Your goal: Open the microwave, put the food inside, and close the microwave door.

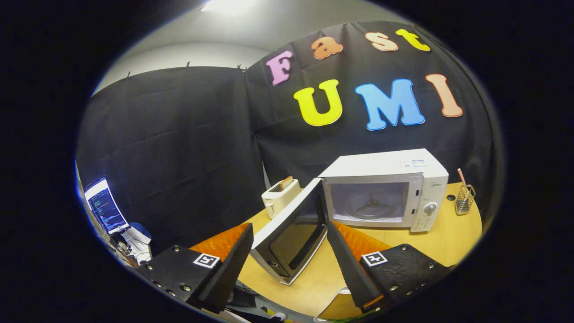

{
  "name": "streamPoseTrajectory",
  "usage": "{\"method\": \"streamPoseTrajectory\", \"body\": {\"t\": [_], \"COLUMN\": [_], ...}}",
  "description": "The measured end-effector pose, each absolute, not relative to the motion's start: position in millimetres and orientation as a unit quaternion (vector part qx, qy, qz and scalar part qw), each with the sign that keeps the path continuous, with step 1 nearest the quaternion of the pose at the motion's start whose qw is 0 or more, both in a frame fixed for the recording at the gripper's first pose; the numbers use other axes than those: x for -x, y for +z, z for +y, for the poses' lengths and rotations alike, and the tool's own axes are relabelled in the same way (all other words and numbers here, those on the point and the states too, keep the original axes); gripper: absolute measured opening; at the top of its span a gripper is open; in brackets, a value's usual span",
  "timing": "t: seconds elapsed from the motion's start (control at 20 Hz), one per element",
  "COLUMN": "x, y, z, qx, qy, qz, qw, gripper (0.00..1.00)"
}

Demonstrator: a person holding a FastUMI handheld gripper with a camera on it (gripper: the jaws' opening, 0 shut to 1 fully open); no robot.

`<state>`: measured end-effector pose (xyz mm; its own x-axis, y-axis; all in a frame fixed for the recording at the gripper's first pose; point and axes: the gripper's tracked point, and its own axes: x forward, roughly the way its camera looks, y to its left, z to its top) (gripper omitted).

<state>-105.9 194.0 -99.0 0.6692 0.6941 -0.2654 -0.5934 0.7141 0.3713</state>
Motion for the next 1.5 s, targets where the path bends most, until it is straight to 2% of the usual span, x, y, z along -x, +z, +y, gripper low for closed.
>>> {"method": "streamPoseTrajectory", "body": {"t": [0.4, 0.9, 1.5], "x": [98.5, 100.3, 119.1], "y": [-121.6, -220.4, -305.6], "z": [154.6, 100.9, 79.8], "qx": [-0.126, -0.118, -0.125], "qy": [0.321, 0.261, 0.237], "qz": [0.213, 0.312, 0.424], "qw": [0.914, 0.906, 0.865], "gripper": [0.99, 0.99, 1.0]}}
